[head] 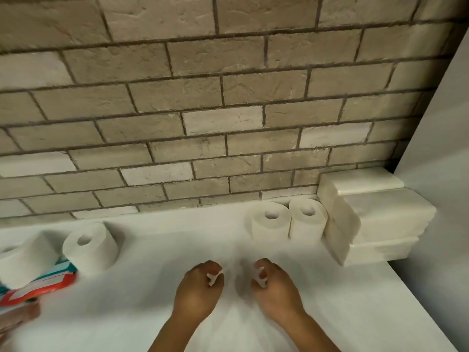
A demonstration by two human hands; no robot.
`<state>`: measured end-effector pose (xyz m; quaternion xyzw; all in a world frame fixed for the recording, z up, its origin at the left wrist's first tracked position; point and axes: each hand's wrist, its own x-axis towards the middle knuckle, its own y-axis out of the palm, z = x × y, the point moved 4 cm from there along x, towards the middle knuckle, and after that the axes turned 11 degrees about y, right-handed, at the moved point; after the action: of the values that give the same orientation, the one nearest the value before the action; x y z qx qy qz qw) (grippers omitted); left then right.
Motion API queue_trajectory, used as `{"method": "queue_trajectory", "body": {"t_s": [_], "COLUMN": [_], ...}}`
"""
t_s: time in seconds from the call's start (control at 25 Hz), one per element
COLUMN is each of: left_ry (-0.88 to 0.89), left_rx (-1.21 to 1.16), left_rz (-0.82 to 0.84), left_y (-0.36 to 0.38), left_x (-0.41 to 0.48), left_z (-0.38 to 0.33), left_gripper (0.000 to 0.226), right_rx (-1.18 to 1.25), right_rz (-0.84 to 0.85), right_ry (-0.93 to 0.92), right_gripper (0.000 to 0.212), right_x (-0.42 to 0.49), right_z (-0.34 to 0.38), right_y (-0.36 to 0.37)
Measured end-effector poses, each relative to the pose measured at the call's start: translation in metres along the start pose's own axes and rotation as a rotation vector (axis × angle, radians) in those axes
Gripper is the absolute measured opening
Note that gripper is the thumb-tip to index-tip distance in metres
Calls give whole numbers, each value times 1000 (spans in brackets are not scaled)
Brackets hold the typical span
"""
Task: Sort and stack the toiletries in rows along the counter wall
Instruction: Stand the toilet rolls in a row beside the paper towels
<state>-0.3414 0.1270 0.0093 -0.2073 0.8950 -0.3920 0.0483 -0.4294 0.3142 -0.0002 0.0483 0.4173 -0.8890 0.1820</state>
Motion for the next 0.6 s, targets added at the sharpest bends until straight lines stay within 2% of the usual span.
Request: {"method": "queue_trajectory", "body": {"t_s": [0.16, 0.36, 0.6], "left_ry": [-60, -115, -113], "left_rx": [33, 3, -30], "left_rz": [100, -17, -166], "left_y": [-46, -127, -209], "left_x": [-42, -67, -89], "left_z": [55, 106, 156], "left_gripper": [13, 15, 13], "right_rx": [-2, -48, -75], "right_rz": [75, 140, 198], "right_ry": [-34, -135, -169], "right_gripper": [27, 23, 19], "right_x": [-15, -36, -60], "right_z": [45, 131, 205], "right_y": [41, 87, 147]}}
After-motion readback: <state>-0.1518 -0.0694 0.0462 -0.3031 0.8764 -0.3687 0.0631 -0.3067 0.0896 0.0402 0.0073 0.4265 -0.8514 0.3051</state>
